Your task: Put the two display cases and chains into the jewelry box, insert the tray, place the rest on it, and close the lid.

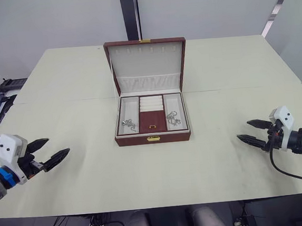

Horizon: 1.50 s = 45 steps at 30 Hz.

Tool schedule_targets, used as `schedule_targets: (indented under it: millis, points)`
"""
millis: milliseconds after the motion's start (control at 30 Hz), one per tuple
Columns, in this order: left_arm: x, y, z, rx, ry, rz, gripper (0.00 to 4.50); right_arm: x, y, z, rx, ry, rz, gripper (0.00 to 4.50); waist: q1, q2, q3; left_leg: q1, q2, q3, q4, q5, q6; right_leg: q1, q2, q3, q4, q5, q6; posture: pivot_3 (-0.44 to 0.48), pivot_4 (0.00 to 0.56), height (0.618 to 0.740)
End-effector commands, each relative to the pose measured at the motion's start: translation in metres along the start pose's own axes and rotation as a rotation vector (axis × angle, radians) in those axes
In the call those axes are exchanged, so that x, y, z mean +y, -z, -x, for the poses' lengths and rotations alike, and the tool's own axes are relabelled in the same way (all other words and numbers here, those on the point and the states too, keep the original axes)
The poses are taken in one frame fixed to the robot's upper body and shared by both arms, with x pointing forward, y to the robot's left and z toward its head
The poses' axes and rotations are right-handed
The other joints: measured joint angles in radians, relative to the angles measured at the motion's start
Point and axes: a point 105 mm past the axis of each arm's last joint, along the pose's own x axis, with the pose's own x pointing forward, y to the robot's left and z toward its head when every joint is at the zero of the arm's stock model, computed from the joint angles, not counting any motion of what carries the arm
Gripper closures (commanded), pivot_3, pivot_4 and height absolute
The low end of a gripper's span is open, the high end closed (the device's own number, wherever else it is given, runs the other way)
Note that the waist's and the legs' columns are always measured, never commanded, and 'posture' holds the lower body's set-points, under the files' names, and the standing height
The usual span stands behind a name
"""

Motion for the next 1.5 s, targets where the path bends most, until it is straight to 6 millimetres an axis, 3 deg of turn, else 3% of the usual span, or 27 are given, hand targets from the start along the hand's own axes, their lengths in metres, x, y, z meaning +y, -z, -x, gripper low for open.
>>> schedule_targets:
  millis: [33,200,267,333,533,700,733,800,1100,1500]
  points:
    - [0.008,-0.012,0.006,-0.021,-0.033,-0.046,0.0,-0.001,-0.02,-0.002,-0.056,0.002,0.037,0.02,0.0,0.0,0.0,0.0,0.0,0.0,0.0,0.0,0.0,0.0,0.0,0.0,0.0,0.0,0.0,0.0,0.15,0.74]
    - [0.006,-0.014,-0.007,-0.038,-0.034,-0.055,0.0,0.005,-0.041,-0.017,-0.115,-0.018,0.051,0.02,0.0,0.0,0.0,0.0,0.0,0.0,0.0,0.0,0.0,0.0,0.0,0.0,0.0,0.0,0.0,0.0,0.15,0.74]
    - [0.001,-0.018,-0.017,-0.06,-0.023,-0.068,0.39,0.01,-0.049,-0.028,-0.132,-0.028,0.069,0.19,0.0,0.0,0.0,0.0,0.0,0.0,0.0,0.0,0.0,0.0,0.0,0.0,0.0,0.0,0.0,0.0,0.15,0.74]
    - [-0.007,-0.02,-0.026,-0.073,0.012,-0.07,0.89,0.014,-0.053,-0.037,-0.137,-0.04,0.071,0.63,0.0,0.0,0.0,0.0,0.0,0.0,0.0,0.0,0.0,0.0,0.0,0.0,0.0,0.0,0.0,0.0,0.15,0.74]
    - [-0.038,-0.025,-0.071,-0.115,0.133,-0.038,2.84,0.025,-0.062,-0.084,-0.128,-0.069,0.124,2.59,0.001,0.0,0.0,0.0,0.0,0.0,0.001,0.0,0.0,0.0,0.0,0.0,0.001,0.001,0.0,0.0,0.15,0.74]
    - [-0.057,-0.038,-0.102,-0.164,0.201,-0.031,4.37,0.032,-0.073,-0.115,-0.151,-0.079,0.147,3.87,0.001,0.0,0.0,-0.001,-0.001,0.0,0.001,0.0,0.0,0.0,0.0,0.0,0.002,0.001,0.0,0.0,0.15,0.74]
    - [-0.06,-0.04,-0.107,-0.17,0.21,-0.031,4.5,0.035,-0.076,-0.119,-0.16,-0.092,0.152,4.1,0.001,0.0,0.0,-0.001,-0.001,0.0,0.001,0.0,0.0,0.0,0.0,0.0,0.002,0.001,0.0,0.0,0.15,0.74]
    - [-0.068,-0.042,-0.115,-0.177,0.23,-0.04,4.5,0.041,-0.084,-0.127,-0.179,-0.11,0.158,4.47,0.0,0.0,0.0,-0.001,0.0,-0.001,0.001,0.0,0.0,0.0,0.0,-0.001,0.002,0.001,0.0,0.0,0.15,0.74]
    - [-0.102,-0.045,-0.123,-0.181,0.355,-0.041,4.5,0.083,-0.09,-0.138,-0.193,-0.29,0.157,4.47,0.0,0.0,0.0,-0.001,0.0,-0.001,0.001,0.0,0.0,0.0,0.0,-0.001,0.002,0.001,0.0,0.0,0.15,0.74]
    - [-0.138,-0.036,-0.096,-0.113,0.51,-0.016,4.5,0.123,-0.074,-0.117,-0.157,-0.436,0.105,4.47,-0.002,0.0,0.0,-0.001,0.0,-0.002,0.001,0.0,0.0,0.0,0.0,-0.001,0.002,0.001,0.0,0.0,0.15,0.74]
